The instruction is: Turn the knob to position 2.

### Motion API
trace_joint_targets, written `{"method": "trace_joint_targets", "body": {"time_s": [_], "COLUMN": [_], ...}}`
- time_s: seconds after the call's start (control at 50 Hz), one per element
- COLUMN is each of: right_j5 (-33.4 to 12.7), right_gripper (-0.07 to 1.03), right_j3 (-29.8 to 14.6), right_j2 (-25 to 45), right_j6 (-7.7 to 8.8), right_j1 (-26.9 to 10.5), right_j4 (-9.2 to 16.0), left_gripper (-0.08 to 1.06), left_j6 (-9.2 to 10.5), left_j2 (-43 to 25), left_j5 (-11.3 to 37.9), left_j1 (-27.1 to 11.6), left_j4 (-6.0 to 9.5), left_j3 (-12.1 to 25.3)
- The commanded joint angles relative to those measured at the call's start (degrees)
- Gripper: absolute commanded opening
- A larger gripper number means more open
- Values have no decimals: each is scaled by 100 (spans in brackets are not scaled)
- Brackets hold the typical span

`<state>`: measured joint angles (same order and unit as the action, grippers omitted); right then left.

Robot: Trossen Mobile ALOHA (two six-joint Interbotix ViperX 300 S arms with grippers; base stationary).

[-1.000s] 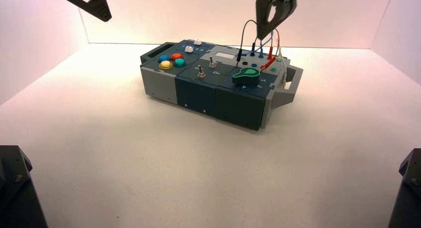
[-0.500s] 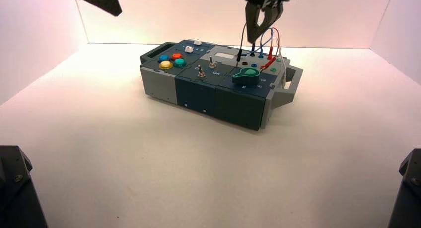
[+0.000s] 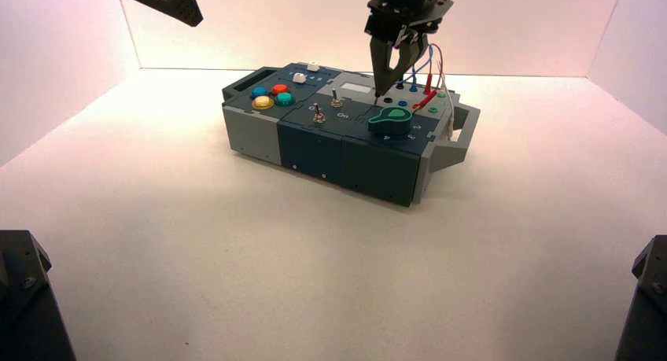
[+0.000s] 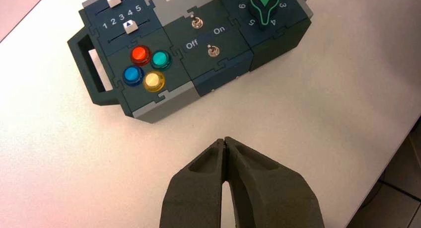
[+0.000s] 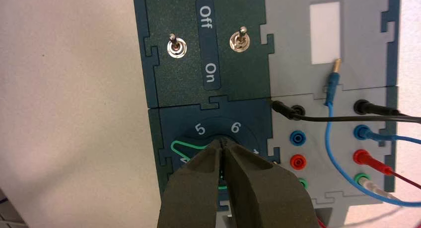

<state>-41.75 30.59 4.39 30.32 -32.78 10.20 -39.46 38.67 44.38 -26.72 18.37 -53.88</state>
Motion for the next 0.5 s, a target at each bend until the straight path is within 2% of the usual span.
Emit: {"method": "trace_joint_targets", "body": {"time_s": [0.02, 0.5], "right_j5": [88, 396], "right_gripper": [-2, -2], "right_j3": [-132, -114], "right_j2": [-9, 211], "right_j6": [62, 62], "right_j1": [-88, -211], "right_j4": [26, 9], "left_gripper": [-3, -3], "left_j6": [-35, -35], "left_j2": [18, -44], "left_j5": [-53, -97], "left_j1": [-26, -26], "left_j4": [26, 18], "left_j3": [79, 79]}}
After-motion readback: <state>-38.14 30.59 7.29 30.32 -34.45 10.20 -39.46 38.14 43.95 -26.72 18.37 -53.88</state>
